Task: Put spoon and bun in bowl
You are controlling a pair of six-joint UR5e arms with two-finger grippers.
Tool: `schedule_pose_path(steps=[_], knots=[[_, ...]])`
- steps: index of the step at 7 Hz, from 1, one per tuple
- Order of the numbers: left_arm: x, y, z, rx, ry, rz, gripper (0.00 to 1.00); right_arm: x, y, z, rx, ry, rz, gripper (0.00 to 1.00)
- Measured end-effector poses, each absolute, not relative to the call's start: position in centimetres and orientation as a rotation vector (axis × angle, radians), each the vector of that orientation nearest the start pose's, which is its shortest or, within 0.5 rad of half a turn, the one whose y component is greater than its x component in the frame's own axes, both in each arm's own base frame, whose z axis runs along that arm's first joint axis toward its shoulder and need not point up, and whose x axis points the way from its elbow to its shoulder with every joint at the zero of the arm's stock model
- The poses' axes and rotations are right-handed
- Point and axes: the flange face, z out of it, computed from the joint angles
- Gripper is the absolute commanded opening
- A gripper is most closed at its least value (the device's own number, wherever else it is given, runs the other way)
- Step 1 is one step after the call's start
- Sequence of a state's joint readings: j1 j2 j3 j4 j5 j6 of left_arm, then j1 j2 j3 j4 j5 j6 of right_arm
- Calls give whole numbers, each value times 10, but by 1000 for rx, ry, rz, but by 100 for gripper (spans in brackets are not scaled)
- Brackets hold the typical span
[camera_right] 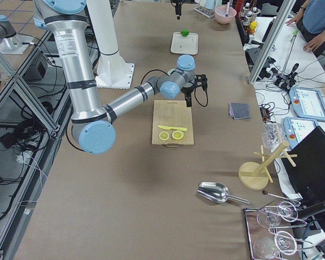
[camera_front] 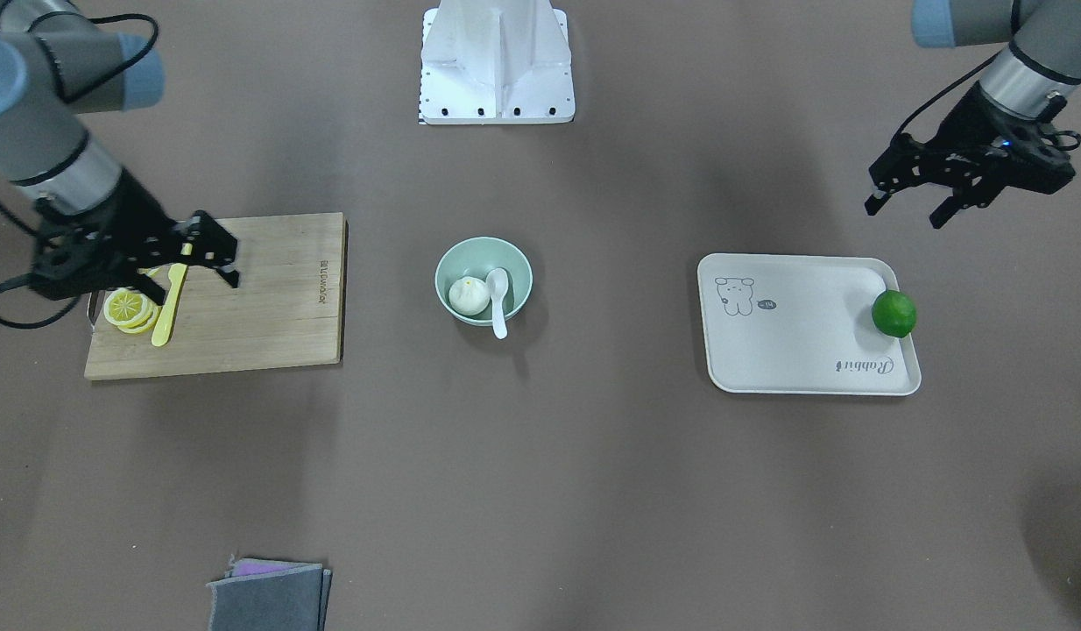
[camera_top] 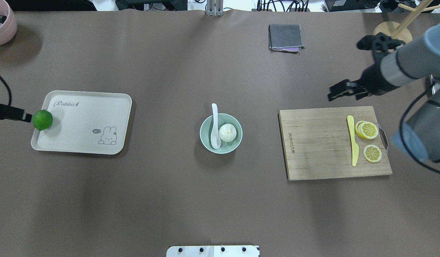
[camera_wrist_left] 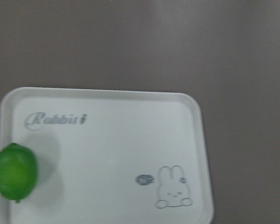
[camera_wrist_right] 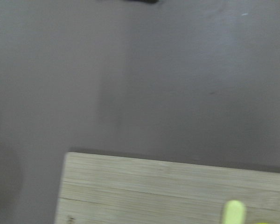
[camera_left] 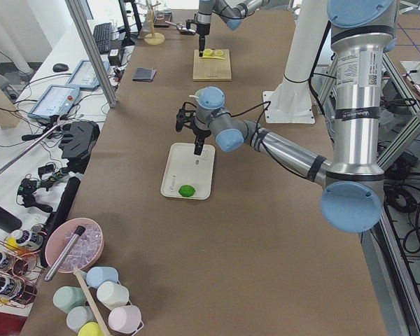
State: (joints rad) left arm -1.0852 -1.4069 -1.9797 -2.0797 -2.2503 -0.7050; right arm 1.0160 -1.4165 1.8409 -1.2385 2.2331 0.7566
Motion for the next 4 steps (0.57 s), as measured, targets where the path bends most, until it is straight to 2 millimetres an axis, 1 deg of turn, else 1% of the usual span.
schedule_pose_path(steps=[1,2,3,4], knots=[[111,-415,510,205,944,85,99,-163,-514,460,201,-917,-96,100],[83,-413,546,192,945,111,99,-107,-519,510,212,-898,-133,100],[59,-410,581,177,931,108,99,-60,-519,560,223,-876,-170,100],[45,-407,610,156,918,97,99,-27,-516,598,231,-857,-201,100]])
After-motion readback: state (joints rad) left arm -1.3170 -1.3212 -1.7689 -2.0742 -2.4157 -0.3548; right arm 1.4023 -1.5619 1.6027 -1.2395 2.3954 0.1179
